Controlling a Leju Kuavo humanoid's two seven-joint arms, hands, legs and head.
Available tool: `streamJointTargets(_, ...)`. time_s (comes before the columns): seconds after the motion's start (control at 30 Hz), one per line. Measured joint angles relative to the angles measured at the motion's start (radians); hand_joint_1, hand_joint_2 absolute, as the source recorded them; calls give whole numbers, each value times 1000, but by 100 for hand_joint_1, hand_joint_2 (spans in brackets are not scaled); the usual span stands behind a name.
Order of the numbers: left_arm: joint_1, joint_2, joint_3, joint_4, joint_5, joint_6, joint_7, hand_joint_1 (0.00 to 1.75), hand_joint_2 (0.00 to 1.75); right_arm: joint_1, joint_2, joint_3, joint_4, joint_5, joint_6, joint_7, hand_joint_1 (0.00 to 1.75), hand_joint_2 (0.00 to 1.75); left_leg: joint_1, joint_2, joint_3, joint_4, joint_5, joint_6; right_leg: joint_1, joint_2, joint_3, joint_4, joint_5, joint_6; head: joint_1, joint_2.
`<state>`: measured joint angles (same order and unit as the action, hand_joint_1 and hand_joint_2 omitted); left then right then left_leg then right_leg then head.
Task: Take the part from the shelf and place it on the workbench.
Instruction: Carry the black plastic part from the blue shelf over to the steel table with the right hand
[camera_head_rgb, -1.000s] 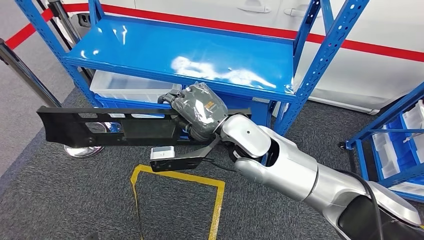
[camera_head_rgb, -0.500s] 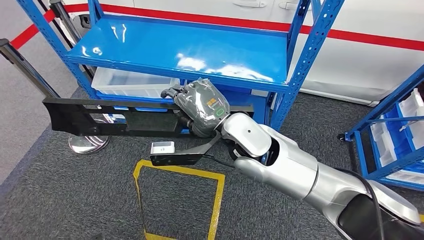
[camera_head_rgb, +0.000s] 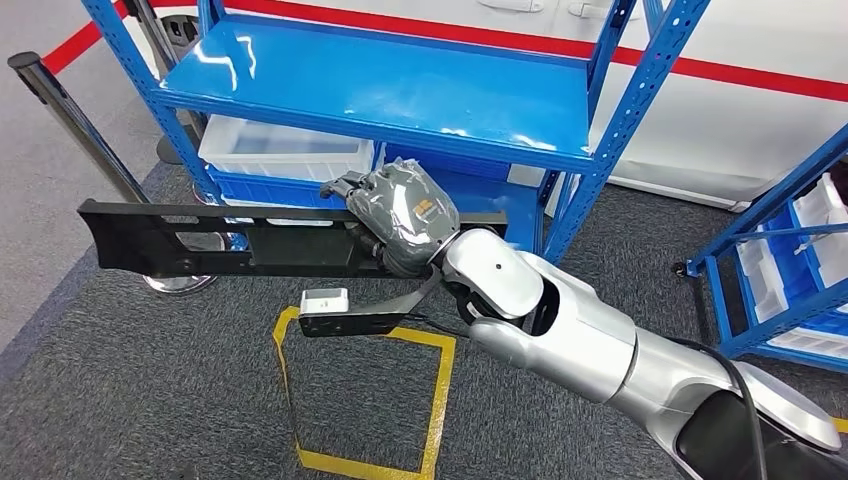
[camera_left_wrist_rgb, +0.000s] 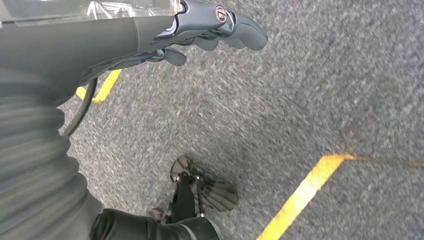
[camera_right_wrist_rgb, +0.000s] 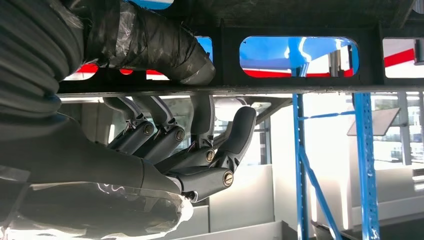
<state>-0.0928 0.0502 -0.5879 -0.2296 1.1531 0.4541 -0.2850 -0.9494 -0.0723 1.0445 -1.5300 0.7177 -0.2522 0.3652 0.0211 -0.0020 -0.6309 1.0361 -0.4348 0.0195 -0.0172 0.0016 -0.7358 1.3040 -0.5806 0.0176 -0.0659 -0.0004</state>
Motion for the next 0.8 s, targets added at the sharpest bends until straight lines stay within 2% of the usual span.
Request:
streamJointTargets(0.03,0,0,0,0,1,-1,-1,0,175,2,0,0,-1,0,0,1,175,175,-4,0,-8,0,6,1,1,0,7,12,-1,-3,0,0)
streamJointTargets(0.07,0,0,0,0,2,-1,-3,0,175,3,-1,0,-2,1,1,2,175,175,-7,-1,-14,1,11,1,4,0,33,-16,15,-9,0,0)
streamJointTargets(0.1,1,0,0,0,3,-1,-7,0,175,3,-1,0,-4,1,1,4,175,175,-10,-2,-18,1,15,1,9,0,76,-77,42,-18,0,0)
streamJointTargets(0.17,1,-2,0,0,2,3,-25,0,175,2,-1,0,-12,2,1,8,175,175,-13,-2,-24,0,24,-3,20,-1,155,-209,78,-42,-1,0)
streamJointTargets(0.2,0,-3,0,0,1,7,-36,0,175,0,-1,-1,-17,3,1,11,175,175,-11,-1,-27,-1,30,-7,25,-2,175,-248,86,-50,0,0)
streamJointTargets(0.23,0,-3,0,0,0,11,-46,0,175,-1,-1,-2,-21,4,0,15,175,175,-8,0,-29,-3,35,-13,30,-2,179,-262,88,-54,2,0)
streamJointTargets(0.27,-1,-3,0,0,0,15,-51,0,175,-2,-1,-4,-24,5,-2,21,175,175,-7,1,-30,-5,41,-20,33,-3,176,-266,96,-54,4,0)
streamJointTargets(0.33,0,-1,0,0,0,21,-56,0,175,-1,-1,-8,-26,6,-10,31,175,175,-5,1,-35,-6,39,-31,27,-5,175,-280,113,-53,6,0)
streamJointTargets(0.37,1,-1,0,0,1,22,-56,0,175,0,-1,-11,-27,4,-17,34,175,175,-6,1,-43,12,22,-36,22,-6,173,-288,123,-55,4,0)
streamJointTargets(0.4,2,-1,0,0,1,23,-56,0,175,1,-1,-14,-27,0,-24,36,175,175,-6,0,-59,50,-9,-40,17,-8,169,-294,132,-56,2,0)
streamJointTargets(0.47,2,-1,0,0,3,25,-55,0,175,4,-2,-19,-27,-13,-34,39,175,175,-2,0,-104,172,-83,-50,17,-8,154,-294,143,-58,-1,0)
streamJointTargets(0.5,3,-1,0,0,5,26,-55,0,175,7,-2,-21,-27,-23,-37,41,175,175,-1,0,-120,226,-106,-53,17,-8,146,-291,146,-56,-2,0)
streamJointTargets(0.53,3,0,0,0,7,28,-55,0,175,12,-2,-22,-27,-34,-40,42,175,175,-1,1,-121,250,-112,-56,17,-8,138,-286,149,-55,-2,0)
streamJointTargets(0.57,4,0,0,0,9,31,-55,0,175,16,-2,-22,-27,-46,-43,43,175,175,0,1,-103,236,-100,-59,16,-8,130,-280,150,-53,-2,0)
streamJointTargets(0.63,3,1,0,0,11,36,-55,0,175,21,-3,-24,-27,-66,-48,44,175,175,1,2,-29,122,-57,-61,13,-8,116,-264,150,-49,-2,0)
streamJointTargets(0.67,2,2,0,0,11,37,-55,0,175,21,-3,-27,-28,-73,-49,44,175,175,0,2,4,64,-43,-59,14,-8,108,-255,149,-45,-2,0)
streamJointTargets(0.7,0,2,0,0,11,38,-55,0,175,21,-3,-30,-30,-78,-50,45,175,175,-2,0,23,28,-39,-53,16,-8,101,-249,150,-40,-2,0)
streamJointTargets(0.8,1,2,0,0,11,40,-54,0,175,22,-4,-39,-34,-95,-53,44,175,175,-6,-3,25,14,-36,-29,19,-7,91,-245,156,-25,0,0)
